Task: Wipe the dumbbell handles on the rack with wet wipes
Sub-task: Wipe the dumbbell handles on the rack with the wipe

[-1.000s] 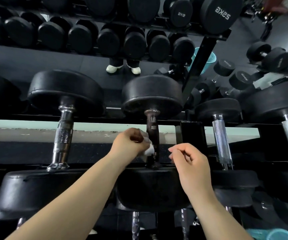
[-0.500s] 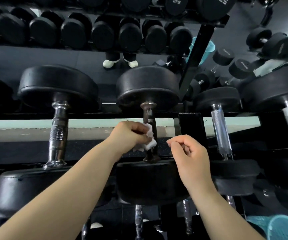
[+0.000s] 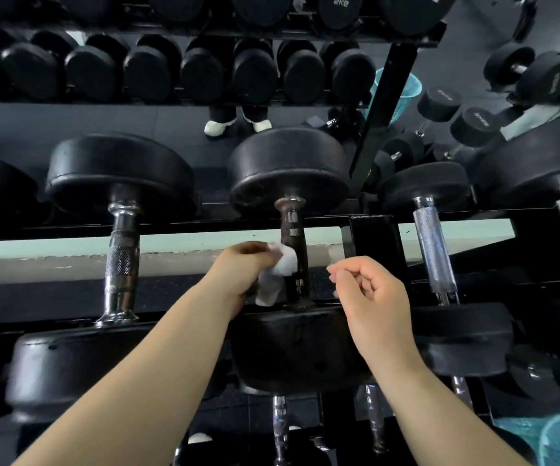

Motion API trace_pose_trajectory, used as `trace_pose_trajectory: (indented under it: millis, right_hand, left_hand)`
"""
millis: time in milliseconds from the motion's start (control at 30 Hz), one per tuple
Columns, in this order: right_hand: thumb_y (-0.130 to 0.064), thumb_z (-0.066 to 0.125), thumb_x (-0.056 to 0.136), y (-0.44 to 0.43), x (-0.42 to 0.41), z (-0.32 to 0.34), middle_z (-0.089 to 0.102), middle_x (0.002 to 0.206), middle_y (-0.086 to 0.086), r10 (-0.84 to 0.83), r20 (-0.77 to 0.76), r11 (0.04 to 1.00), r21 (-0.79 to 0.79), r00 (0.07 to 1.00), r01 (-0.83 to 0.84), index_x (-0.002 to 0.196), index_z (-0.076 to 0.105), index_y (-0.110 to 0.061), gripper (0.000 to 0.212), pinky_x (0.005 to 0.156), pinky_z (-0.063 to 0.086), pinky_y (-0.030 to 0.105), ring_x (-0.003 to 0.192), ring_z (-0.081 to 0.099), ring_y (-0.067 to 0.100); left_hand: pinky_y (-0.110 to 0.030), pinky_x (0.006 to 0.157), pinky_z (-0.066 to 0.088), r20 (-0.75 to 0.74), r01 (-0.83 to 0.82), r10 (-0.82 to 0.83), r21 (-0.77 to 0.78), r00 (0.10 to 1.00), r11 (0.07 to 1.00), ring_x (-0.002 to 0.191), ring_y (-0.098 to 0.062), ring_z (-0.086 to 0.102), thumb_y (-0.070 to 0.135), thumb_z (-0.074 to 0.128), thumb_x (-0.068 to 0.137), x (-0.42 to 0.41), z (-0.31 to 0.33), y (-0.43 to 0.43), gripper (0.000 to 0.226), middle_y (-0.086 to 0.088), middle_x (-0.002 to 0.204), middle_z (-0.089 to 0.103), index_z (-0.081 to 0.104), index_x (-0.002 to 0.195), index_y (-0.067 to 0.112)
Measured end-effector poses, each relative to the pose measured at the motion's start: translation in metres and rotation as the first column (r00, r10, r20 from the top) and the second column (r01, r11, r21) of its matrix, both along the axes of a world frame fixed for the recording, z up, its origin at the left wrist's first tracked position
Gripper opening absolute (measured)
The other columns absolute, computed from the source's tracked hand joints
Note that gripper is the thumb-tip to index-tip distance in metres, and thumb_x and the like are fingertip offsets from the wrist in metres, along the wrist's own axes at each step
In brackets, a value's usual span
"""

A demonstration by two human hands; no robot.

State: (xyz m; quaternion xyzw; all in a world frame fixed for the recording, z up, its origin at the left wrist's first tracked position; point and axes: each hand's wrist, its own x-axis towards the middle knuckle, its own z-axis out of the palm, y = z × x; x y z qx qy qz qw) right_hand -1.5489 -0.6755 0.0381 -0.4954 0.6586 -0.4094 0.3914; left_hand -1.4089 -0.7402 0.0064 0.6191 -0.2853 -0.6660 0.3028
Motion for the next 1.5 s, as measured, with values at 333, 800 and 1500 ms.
trace_pose_trajectory:
  millis: [333,800,1500]
  right_hand:
    - [-0.007,0.05,0.085,0.001,0.0,0.001,0.061,0.072,-0.008,0.023,-0.014,1.0,0.011,1.0,-0.023,0.076,0.061,-0.028,0.026,0.047,0.036,0.008,0.052,0.05,-0.005]
    - [-0.007,0.049,0.086,0.001,0.002,0.005,0.061,0.069,-0.006,0.038,-0.034,0.998,0.046,0.999,-0.037,0.073,0.06,-0.029,0.028,0.042,0.033,0.008,0.044,0.048,-0.003]
    - [-0.014,0.046,0.089,0.004,0.008,0.004,0.056,0.07,-0.009,-0.034,-0.162,0.999,0.025,0.986,0.039,0.093,0.061,-0.019,0.016,0.044,0.036,0.008,0.048,0.048,-0.002]
  left_hand:
    - [-0.021,0.04,0.032,-0.168,0.177,-0.182,-0.048,0.969,0.983,0.037,-0.018,0.038,-0.01,0.035,0.079,0.0,0.003,-0.004,0.035,-0.006,0.043,0.037,0.047,0.052,0.009]
    - [-0.026,0.055,0.043,-0.022,0.281,-0.286,-0.123,0.958,0.952,0.063,-0.018,0.051,-0.025,0.032,0.074,0.006,-0.002,-0.013,0.04,-0.006,0.067,0.053,0.056,0.072,0.008]
    - [-0.025,0.064,0.042,-0.01,0.132,-0.139,-0.236,0.99,0.963,0.082,-0.016,0.057,-0.017,0.039,0.08,0.026,0.029,0.026,0.062,0.003,0.094,0.057,0.04,0.126,0.024]
